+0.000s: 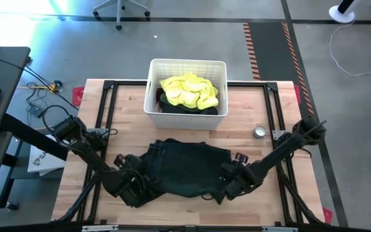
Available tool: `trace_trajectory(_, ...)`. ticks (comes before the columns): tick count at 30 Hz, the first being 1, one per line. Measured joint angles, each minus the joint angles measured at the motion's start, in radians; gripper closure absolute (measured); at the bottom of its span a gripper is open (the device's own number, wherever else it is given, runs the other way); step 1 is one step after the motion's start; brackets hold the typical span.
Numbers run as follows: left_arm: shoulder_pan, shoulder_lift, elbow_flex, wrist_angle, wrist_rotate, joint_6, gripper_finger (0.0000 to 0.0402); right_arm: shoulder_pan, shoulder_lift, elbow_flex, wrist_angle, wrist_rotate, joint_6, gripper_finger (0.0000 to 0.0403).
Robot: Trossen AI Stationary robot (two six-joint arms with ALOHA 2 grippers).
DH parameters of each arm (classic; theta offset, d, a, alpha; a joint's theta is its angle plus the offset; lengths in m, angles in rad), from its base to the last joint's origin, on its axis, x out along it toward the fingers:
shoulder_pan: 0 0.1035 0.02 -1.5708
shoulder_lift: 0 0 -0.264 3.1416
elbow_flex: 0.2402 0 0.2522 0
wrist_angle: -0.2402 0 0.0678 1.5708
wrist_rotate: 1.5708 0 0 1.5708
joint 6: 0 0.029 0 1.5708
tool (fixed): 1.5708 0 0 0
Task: Sort clothes
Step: Put the dark blue pants into the white laundry bin
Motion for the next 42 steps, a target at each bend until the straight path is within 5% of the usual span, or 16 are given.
trace_trajectory(8,-0.041,0.0,0.123,-0.278,0.024,-0.097,0.0273,0.03,-0.066,0.001,-0.097,0.057,0.069,0.0171)
trace_trajectory(16,-0.098,0.0,0.158,-0.307,0.09,-0.188,0.0273,0.05,-0.068,-0.022,-0.076,0.117,0.034,0.0136)
trace_trajectory(19,-0.099,-0.001,0.12,-0.252,0.123,-0.211,0.0273,0.049,-0.069,-0.09,-0.022,0.144,-0.013,0.0135)
trace_trajectory(28,-0.009,0.0,-0.023,0.08,0.082,-0.087,0.0273,-0.006,-0.074,-0.311,0.221,0.009,-0.009,0.0135)
trace_trajectory(42,0.263,0.003,-0.137,0.596,-0.012,0.415,0.0273,-0.174,-0.063,-0.435,0.839,0.041,-0.321,0.0135)
